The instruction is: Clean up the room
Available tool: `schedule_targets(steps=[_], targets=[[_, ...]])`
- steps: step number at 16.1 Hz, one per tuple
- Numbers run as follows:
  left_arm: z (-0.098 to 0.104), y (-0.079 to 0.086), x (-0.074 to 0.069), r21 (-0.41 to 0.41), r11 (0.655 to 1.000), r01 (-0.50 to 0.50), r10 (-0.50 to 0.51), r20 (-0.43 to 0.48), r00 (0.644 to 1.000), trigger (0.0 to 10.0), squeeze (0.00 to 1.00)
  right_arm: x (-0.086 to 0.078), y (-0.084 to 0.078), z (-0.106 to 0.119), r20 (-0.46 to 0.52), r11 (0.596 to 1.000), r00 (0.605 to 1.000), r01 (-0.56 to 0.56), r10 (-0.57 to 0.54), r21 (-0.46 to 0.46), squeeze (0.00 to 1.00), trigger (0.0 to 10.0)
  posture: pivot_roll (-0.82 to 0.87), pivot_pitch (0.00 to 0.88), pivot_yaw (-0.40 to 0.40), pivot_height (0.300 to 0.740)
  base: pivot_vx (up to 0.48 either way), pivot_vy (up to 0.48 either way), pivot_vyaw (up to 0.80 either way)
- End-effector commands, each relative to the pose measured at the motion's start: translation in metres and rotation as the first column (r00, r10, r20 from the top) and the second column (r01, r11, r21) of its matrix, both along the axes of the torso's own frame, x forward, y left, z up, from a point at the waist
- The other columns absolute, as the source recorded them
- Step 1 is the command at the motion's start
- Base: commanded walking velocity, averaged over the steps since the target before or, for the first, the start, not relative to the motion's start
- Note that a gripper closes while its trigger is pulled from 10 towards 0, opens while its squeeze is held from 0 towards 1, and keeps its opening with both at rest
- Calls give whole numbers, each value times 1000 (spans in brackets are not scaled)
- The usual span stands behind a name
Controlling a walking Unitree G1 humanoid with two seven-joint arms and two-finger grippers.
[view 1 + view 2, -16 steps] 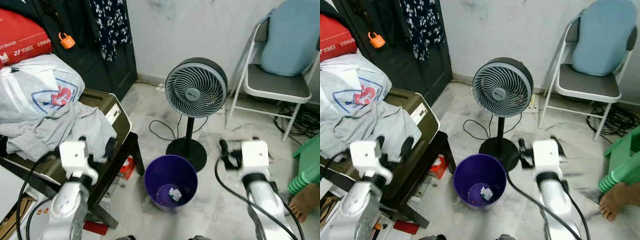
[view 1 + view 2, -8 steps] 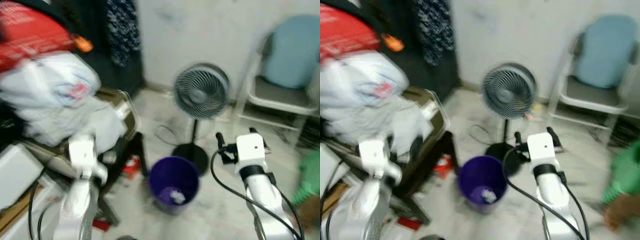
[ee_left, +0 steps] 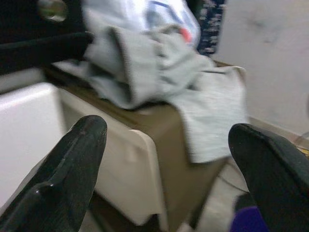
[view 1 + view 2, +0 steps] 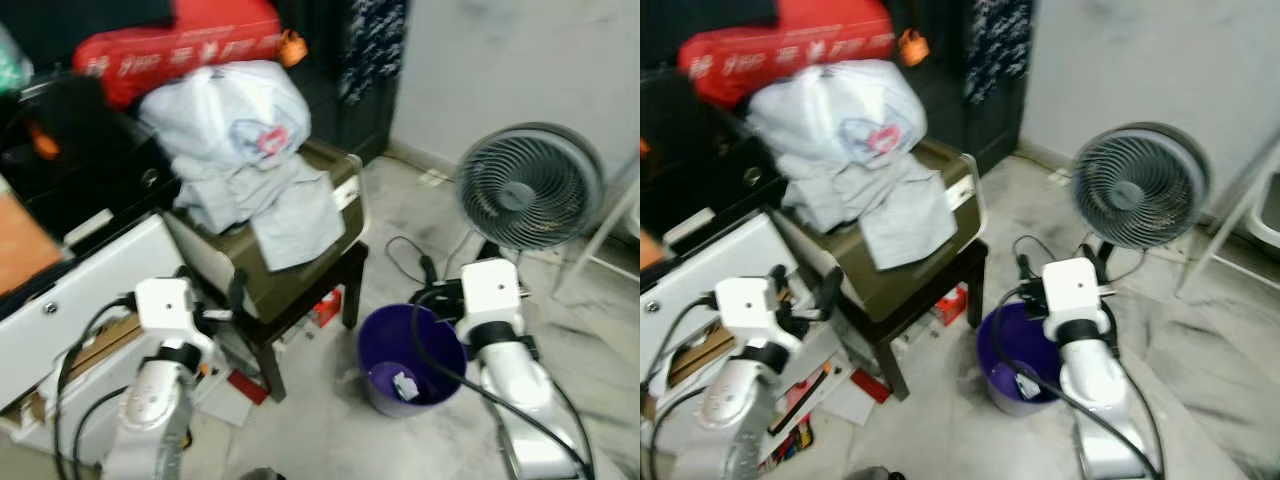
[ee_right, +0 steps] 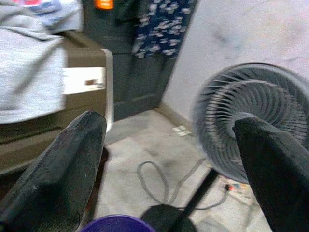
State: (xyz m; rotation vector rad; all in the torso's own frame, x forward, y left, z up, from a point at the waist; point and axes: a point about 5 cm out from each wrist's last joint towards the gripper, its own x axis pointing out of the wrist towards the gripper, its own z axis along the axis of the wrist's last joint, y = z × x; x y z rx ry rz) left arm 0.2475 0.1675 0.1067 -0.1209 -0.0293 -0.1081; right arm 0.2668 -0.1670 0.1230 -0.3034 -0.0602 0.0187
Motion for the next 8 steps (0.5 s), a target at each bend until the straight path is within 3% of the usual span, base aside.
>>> schedule_targets(steps=[1, 4, 8], targets=[[3, -4, 1, 11, 1000, 22, -22, 11, 1000, 10000, 0, 0, -5, 2, 6, 1000, 1000, 23, -23, -11, 0, 10000, -181, 94, 49, 740, 0, 0, 0], [3, -2, 1, 28, 1000, 2, -3, 12, 1000, 10000, 0, 3, -5, 4, 11, 1000, 1000, 26, -26, -17, 0, 10000, -174, 100, 42, 740, 0, 0, 0], [4, -3, 2, 38, 999, -2, 1, 15, 1000, 10000, 0, 6, 4, 6, 19, 1000, 1000, -7, 7, -20, 0, 10000, -169, 106, 37, 740, 0, 0, 758]])
